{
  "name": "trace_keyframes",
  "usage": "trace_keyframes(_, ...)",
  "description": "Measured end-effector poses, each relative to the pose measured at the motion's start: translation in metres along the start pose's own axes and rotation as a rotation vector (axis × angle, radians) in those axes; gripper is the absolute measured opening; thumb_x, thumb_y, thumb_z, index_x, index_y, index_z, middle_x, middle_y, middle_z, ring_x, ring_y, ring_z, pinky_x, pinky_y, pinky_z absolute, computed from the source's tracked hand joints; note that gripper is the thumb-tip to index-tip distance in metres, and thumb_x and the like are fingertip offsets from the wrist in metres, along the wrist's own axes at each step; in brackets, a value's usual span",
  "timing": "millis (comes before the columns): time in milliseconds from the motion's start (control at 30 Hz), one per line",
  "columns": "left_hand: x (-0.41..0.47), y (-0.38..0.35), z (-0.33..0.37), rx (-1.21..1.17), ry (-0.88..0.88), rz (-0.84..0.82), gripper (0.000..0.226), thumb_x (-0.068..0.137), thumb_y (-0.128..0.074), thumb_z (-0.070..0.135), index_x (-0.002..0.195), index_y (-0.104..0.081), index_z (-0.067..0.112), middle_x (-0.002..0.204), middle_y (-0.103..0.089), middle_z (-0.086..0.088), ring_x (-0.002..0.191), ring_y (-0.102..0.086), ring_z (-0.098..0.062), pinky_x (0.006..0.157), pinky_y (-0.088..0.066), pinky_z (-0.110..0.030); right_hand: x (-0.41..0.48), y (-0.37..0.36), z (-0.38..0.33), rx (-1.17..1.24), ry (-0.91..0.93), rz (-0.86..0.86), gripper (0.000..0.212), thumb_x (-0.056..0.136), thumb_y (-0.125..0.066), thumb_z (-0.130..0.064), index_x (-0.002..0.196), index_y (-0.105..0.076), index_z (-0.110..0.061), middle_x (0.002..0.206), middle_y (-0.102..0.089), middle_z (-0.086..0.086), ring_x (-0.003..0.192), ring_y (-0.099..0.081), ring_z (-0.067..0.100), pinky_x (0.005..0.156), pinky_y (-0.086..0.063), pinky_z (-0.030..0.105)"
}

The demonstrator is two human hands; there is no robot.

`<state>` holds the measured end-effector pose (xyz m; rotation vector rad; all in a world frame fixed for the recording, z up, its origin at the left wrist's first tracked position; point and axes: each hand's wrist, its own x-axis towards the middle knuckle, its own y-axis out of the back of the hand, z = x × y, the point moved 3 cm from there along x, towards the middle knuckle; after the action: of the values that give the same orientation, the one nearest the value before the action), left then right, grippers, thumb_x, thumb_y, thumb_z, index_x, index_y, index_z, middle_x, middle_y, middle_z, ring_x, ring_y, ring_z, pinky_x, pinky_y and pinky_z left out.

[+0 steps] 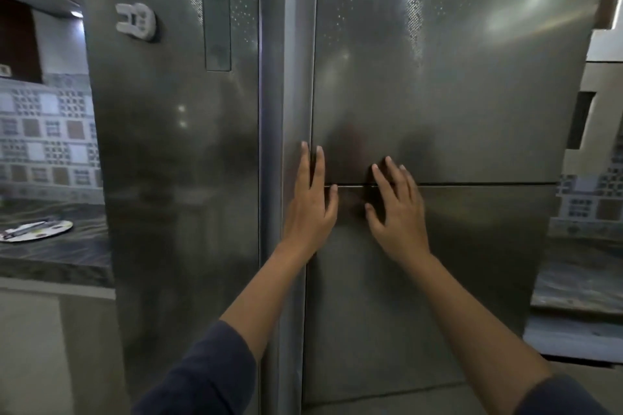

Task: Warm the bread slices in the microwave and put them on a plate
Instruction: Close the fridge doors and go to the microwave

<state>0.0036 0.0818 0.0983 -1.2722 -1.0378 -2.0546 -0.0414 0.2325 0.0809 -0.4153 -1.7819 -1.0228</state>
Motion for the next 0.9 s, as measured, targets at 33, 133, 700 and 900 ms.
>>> trace_keyframes(33,0.004,-0.007,-0.007,0.010,0.014,-0.013,0.069,0.097,-0.044,0.020,0.148,0.003,0.013,0.154,0.018,-0.003,0.139,0.009,-0.007,0.089,0.000,0.013,0.005,-0.005,0.005,-0.025,-0.007,-0.011,0.067,0.085,-0.058,-0.028,0.146,-0.030,-0.022,0.157,-0.019,0.003,0.143,-0.009,0.021,0.113,-0.020,0.045)
trace_keyframes(133,0.011,-0.031,-0.034,0.120,0.013,-0.072,0.071,0.097,-0.042,0.025,0.149,0.005,0.015,0.154,0.025,-0.006,0.143,0.018,-0.016,0.111,0.007,-0.011,0.015,-0.018,0.019,-0.064,-0.088,-0.060,0.073,0.085,-0.061,-0.031,0.147,-0.024,-0.026,0.158,-0.013,0.002,0.145,-0.005,0.024,0.114,-0.016,0.047)
trace_keyframes(700,0.019,-0.071,-0.082,0.389,-0.027,-0.252,0.073,0.095,-0.036,0.037,0.147,0.009,0.013,0.153,0.022,-0.007,0.143,0.020,-0.019,0.118,0.007,-0.032,0.016,-0.058,0.034,-0.197,-0.133,-0.189,0.089,0.082,-0.063,-0.034,0.149,-0.005,-0.031,0.159,0.007,-0.004,0.146,0.012,0.021,0.116,-0.002,0.050)
trace_keyframes(900,-0.006,-0.038,-0.074,0.225,0.080,-0.375,0.071,0.096,-0.041,0.032,0.148,0.005,0.015,0.158,0.013,0.000,0.143,0.013,-0.010,0.120,-0.003,-0.032,-0.014,-0.075,0.008,0.024,-0.261,-0.138,0.080,0.081,-0.061,-0.014,0.149,-0.020,-0.023,0.159,-0.002,0.001,0.146,0.003,0.027,0.118,-0.013,0.049)
